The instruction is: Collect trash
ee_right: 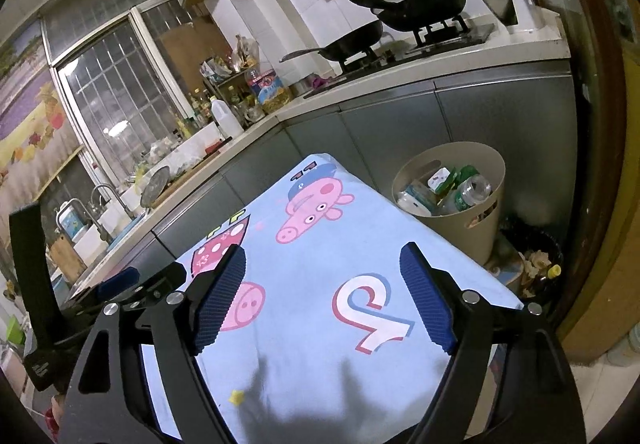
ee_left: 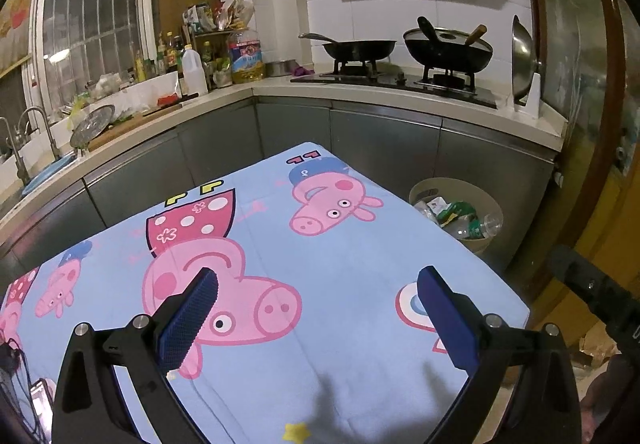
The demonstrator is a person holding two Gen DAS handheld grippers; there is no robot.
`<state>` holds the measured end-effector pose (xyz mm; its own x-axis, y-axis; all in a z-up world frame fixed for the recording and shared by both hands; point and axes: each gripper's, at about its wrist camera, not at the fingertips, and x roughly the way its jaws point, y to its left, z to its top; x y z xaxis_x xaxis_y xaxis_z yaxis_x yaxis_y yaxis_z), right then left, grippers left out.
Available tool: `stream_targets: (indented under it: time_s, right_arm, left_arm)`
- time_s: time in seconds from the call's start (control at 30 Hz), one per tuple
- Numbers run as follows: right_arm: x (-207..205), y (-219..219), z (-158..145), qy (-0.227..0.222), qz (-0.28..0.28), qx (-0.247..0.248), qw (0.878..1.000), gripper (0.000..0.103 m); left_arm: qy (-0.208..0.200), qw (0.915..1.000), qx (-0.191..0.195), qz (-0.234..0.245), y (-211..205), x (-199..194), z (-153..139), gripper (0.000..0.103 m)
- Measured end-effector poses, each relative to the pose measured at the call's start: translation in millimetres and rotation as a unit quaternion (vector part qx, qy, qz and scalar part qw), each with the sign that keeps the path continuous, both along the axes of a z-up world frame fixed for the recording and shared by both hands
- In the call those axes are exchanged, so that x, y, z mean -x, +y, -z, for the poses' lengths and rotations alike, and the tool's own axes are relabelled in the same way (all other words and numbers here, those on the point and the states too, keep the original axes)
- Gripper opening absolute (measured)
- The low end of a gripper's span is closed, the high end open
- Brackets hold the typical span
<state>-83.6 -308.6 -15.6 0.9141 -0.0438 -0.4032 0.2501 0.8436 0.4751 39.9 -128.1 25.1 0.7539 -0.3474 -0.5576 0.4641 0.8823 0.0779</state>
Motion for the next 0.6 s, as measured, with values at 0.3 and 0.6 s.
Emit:
stream_targets:
  time_s: [0.3, 0.6]
  right_arm:
    - [-2.0, -2.5, 1.3, 0.01, -0.003, -0.008, 1.0, 0.08]
    - [-6.3, -4.7, 7.1, 0.024, -0.002, -0.013, 1.0, 0.087]
  left_arm:
    - [0.001, 0.9999, -0.012, -0.008, -2.2, 2.7, 0.3, 0.099]
    - [0.017, 0.9998, -0.015, -0.003, -5.4, 4.6, 1.6, 0.099]
